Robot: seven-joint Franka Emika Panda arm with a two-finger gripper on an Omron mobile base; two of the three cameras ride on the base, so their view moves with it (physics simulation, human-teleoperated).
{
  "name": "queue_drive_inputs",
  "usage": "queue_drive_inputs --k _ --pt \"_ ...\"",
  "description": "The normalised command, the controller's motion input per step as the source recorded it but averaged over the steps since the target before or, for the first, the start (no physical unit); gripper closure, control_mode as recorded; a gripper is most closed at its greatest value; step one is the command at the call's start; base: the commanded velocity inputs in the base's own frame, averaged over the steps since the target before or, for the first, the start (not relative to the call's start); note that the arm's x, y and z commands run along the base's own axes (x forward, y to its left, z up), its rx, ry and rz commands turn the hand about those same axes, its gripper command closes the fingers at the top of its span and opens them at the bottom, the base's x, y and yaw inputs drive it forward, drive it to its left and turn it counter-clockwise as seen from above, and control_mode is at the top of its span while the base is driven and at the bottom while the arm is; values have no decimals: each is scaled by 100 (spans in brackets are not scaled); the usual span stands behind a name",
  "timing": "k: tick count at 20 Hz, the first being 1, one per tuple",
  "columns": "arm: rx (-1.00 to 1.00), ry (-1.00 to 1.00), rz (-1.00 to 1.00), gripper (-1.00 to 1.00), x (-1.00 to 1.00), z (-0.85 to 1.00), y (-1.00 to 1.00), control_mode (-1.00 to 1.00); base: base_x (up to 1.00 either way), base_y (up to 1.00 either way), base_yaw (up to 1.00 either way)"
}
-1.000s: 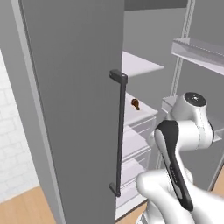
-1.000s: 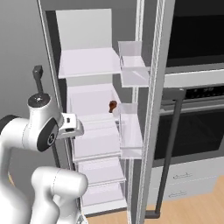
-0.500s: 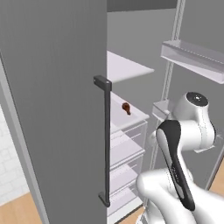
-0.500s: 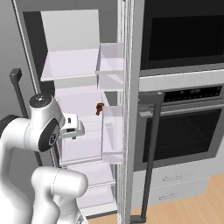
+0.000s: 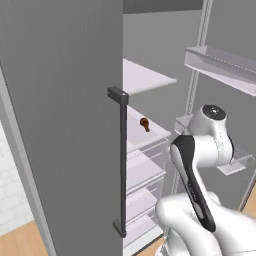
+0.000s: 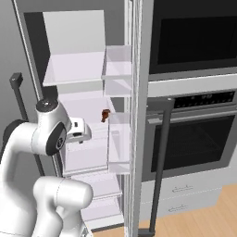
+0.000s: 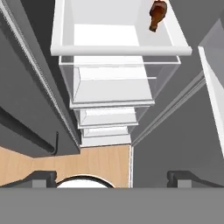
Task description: Place one sweet potato and one chicken drumstick in each tupperware on the nearby counter, to pack two identical lunches.
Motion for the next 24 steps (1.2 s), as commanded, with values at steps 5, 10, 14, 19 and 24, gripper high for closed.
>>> queue_drive_inputs --k 5,10,14,19,24 --pt "7 0 -9 -100 96 -22 2 -100 0 0 0" --pt "17 0 -13 -100 96 -6 1 -100 0 0 0" --pt "4 0 -8 -100 73 -5 10 -100 0 0 0" --pt "0 0 -1 -100 67 -13 2 -100 0 0 0" --pt "-2 0 -1 -100 65 -23 2 -100 0 0 0"
